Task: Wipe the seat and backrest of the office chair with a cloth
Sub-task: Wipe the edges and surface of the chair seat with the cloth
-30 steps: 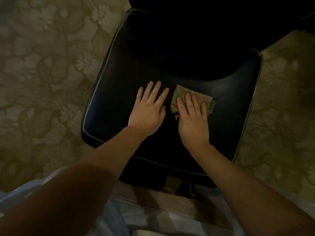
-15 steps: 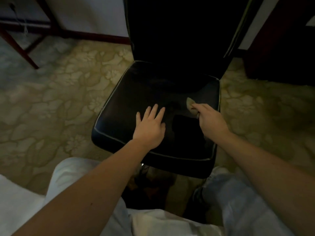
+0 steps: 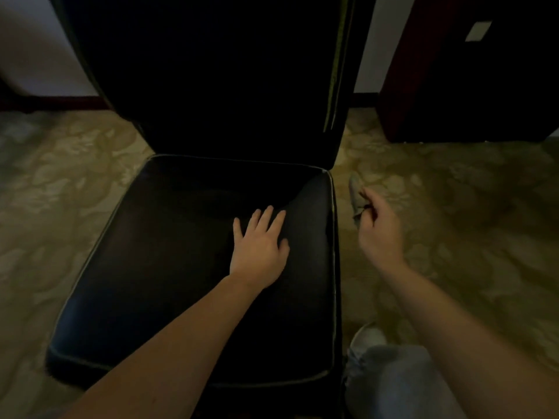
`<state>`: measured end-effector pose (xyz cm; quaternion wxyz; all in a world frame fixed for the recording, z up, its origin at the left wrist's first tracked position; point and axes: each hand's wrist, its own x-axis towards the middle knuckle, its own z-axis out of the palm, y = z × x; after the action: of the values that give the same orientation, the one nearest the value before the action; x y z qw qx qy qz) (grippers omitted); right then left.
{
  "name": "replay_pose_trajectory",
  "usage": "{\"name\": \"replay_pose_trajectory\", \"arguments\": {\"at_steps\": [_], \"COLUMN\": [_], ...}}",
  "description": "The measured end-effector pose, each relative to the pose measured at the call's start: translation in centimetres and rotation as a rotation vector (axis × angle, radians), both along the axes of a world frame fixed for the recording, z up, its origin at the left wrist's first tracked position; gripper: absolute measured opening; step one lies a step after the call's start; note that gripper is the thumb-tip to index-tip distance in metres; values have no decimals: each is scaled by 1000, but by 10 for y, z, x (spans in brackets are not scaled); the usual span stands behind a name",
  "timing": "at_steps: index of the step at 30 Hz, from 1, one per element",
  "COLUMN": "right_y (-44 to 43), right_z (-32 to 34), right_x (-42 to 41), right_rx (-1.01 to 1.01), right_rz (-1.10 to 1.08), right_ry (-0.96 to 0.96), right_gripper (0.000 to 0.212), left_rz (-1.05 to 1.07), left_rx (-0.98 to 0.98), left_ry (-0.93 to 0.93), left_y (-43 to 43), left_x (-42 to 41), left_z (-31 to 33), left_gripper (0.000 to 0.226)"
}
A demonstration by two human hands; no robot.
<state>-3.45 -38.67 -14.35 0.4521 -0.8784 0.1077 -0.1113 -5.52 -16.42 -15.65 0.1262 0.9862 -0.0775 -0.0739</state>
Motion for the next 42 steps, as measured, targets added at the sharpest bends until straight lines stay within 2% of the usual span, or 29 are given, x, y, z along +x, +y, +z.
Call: {"name": "replay_pose_trajectory", "arguments": {"at_steps": [6,11,14,17,22,26,29,33,37,42], "right_y": [0,7,12,11,15,21,23,23,21,26], "right_z": [-23,-36,-44,-50,-41,-40,-45,-50,-46,-45], "right_x": [49,70,78,83,84,83,86,95,105,100], "right_rx": [98,-103,-201,-170,-46,-152,-221,-311,-311,-381], "right_rz": [84,212,309,282,246,177,215,303,350,395], "right_ry": [0,-108,-102,-25,175,50,15,83,123,246], "right_gripper": [47,47,45,43,37,26,39,45,47,64], "left_rz": [-1,-29,-21,-25,-28,-28,-26,-26,-45,-43], "left_rx": [31,27,36,36,34,39,43,63,98,87], "left_ry": [-60,-56,-77,-90,-102,-109,-114,-118,-101,-115], "left_y": [-10,-9,-9,-9,-9,-8,-8,-9,-8,-7], "left_x": [61,67,64,64,63,62,62,62,62,62], "left_z": [-17,-33,-40,-42,-43,-44,-44,-45,-47,-47], "left_gripper": [59,59,64,74,73,70,71,72,71,68]}}
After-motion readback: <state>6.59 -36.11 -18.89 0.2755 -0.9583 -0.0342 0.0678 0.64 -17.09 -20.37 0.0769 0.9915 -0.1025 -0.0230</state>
